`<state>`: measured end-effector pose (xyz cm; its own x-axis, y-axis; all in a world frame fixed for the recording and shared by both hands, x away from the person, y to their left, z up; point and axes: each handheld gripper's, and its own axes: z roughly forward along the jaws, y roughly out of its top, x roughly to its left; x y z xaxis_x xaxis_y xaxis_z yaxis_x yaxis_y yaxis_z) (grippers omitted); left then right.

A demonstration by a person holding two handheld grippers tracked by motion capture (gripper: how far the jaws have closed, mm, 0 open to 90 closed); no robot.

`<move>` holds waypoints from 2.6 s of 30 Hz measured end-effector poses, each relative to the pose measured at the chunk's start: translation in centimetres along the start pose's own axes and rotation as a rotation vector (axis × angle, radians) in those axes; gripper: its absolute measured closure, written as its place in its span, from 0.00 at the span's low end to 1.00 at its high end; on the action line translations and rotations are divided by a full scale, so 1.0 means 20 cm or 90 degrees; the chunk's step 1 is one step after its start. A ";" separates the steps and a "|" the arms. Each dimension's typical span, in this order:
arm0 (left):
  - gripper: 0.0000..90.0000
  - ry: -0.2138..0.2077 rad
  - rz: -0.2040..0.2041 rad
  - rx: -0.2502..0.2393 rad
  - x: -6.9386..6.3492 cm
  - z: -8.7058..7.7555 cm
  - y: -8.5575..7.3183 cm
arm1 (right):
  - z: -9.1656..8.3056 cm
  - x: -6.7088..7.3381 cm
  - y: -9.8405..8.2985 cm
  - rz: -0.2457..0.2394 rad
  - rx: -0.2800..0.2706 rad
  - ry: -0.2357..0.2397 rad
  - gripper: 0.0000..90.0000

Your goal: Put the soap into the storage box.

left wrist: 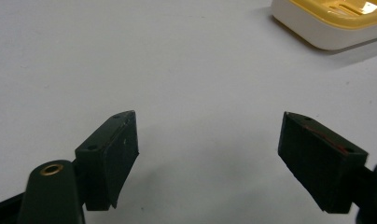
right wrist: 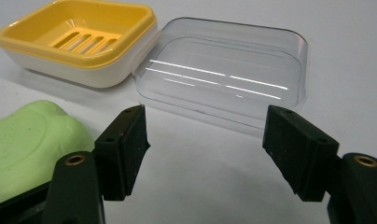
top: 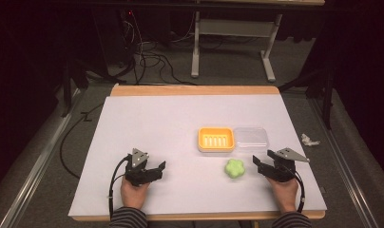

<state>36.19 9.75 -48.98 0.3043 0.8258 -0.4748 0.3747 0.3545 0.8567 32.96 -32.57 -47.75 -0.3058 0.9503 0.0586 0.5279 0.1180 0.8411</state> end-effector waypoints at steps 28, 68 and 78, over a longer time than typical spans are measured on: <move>0.23 0.000 -0.004 -0.002 0.00 0.00 0.00 | 0.00 0.00 0.01 -0.001 0.017 0.002 0.40; 0.23 -0.001 -0.004 0.001 0.00 0.00 0.00 | -0.13 0.15 0.03 -0.016 0.066 0.071 0.36; 0.23 -0.001 -0.005 0.000 0.00 0.00 0.00 | -0.16 0.20 0.04 -0.033 0.065 0.083 0.36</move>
<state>36.25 9.77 -48.97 0.3024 0.8228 -0.4811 0.3774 0.3602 0.8532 29.73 -29.59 -45.12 -0.4313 0.8975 0.0918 0.5841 0.2002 0.7866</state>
